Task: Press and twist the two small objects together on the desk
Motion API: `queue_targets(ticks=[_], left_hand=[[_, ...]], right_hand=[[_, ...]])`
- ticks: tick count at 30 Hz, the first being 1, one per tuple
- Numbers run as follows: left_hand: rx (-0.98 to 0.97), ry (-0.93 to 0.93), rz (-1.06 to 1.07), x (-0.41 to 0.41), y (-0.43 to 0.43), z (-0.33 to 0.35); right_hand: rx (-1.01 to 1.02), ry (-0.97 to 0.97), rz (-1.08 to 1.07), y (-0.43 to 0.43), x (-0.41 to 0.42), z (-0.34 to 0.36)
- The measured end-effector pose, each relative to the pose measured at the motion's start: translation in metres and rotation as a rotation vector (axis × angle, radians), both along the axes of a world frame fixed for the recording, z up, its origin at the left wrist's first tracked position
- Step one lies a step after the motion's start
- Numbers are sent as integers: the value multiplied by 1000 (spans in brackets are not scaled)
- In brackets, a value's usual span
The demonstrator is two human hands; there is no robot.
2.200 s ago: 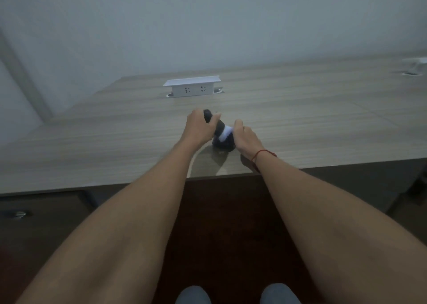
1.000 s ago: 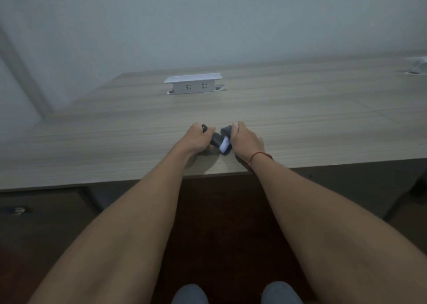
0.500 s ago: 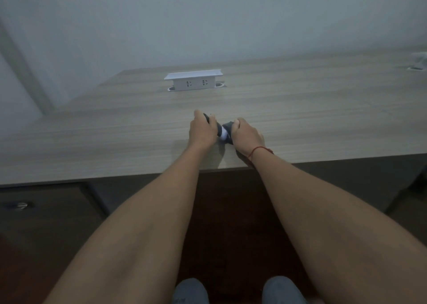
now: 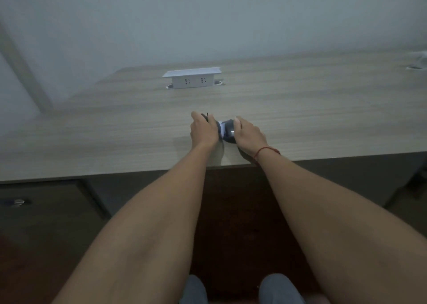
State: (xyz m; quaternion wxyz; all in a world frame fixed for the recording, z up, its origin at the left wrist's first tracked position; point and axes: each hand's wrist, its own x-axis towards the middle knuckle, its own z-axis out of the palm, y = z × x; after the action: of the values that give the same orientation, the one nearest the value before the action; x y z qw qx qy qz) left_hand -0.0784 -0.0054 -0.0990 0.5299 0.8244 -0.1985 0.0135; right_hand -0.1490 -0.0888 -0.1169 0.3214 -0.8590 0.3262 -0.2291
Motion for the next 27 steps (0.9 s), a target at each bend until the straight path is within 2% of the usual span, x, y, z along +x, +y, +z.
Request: queue_targets(ticks=[4, 10, 14, 16, 18, 23, 27], left_hand=[[11, 21, -5, 11, 4, -4], [-165, -88, -19, 8, 14, -5], [-41, -132, -77, 11, 16, -11], [20, -123, -28, 9, 13, -9], [4, -62, -39, 8, 8, -4], [63, 66, -264, 25, 11, 9], [-31, -1, -159, 20, 7, 6]], right_hand=[[29, -8, 102, -5, -2, 2], [-21, 10, -16, 4, 6, 1], [-20, 12, -48, 6, 8, 1], [-31, 8, -57, 7, 8, 1], [-40, 8, -62, 7, 8, 1], [-43, 22, -66, 8, 7, 1], [-46, 30, -60, 11, 7, 3]])
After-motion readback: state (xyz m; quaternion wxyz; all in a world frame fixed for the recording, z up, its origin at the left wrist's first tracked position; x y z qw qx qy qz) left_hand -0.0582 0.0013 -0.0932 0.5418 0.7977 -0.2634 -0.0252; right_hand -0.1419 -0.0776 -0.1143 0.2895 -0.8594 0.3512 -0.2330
